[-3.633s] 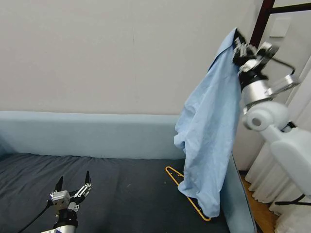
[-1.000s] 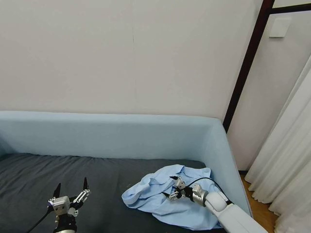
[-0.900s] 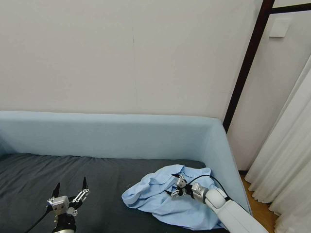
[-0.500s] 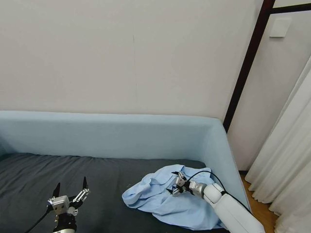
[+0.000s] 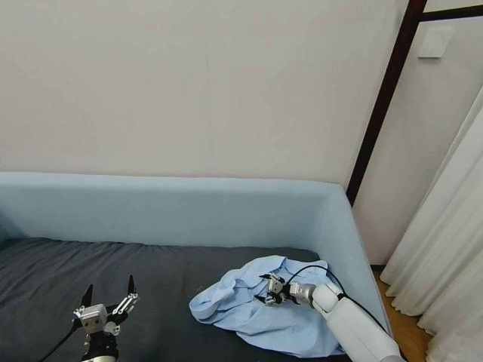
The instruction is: Pick up the clothes from the sofa and hang them on the clothes hanger.
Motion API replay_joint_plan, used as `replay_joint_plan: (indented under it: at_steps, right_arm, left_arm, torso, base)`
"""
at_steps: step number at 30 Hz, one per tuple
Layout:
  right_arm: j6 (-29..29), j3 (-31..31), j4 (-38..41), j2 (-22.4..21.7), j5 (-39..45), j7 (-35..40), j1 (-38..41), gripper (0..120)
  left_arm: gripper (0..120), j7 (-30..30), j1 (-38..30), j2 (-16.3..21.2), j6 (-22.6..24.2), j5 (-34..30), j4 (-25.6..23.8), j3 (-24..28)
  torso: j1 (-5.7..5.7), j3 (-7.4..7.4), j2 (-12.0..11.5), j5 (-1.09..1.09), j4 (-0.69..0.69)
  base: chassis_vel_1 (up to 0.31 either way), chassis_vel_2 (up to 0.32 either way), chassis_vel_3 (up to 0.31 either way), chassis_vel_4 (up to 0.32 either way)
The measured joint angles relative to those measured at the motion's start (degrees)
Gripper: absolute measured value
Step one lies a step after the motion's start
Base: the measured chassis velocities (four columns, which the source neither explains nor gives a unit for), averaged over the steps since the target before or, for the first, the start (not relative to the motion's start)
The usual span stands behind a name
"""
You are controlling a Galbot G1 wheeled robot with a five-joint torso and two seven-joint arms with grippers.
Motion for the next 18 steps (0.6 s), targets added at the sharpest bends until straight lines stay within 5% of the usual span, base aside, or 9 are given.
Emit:
replay_joint_plan:
  at_steps: [14,18]
  right_arm:
    - [-0.47,1.98,-3.48,1.97,-0.13,5.0,-0.42,1]
    - [-0.54,1.92,-3.66,1.81,2.28,5.44,-0.43,0]
  left_arm:
    - [100,-0.02,-0.08,-0.74,-0.07,0.41,0.06,0.38]
    - [100,-0.02,-0.1,-0.72,-0.08,0.41,0.11,0.32]
  torso:
    - [0.0,0.0,0.0,0.0,0.0]
    - [0.0,0.0,0.0,0.0,0.0]
  base:
    - [0.0,0.0,0.0,0.0]
    - [0.0,0.0,0.0,0.0]
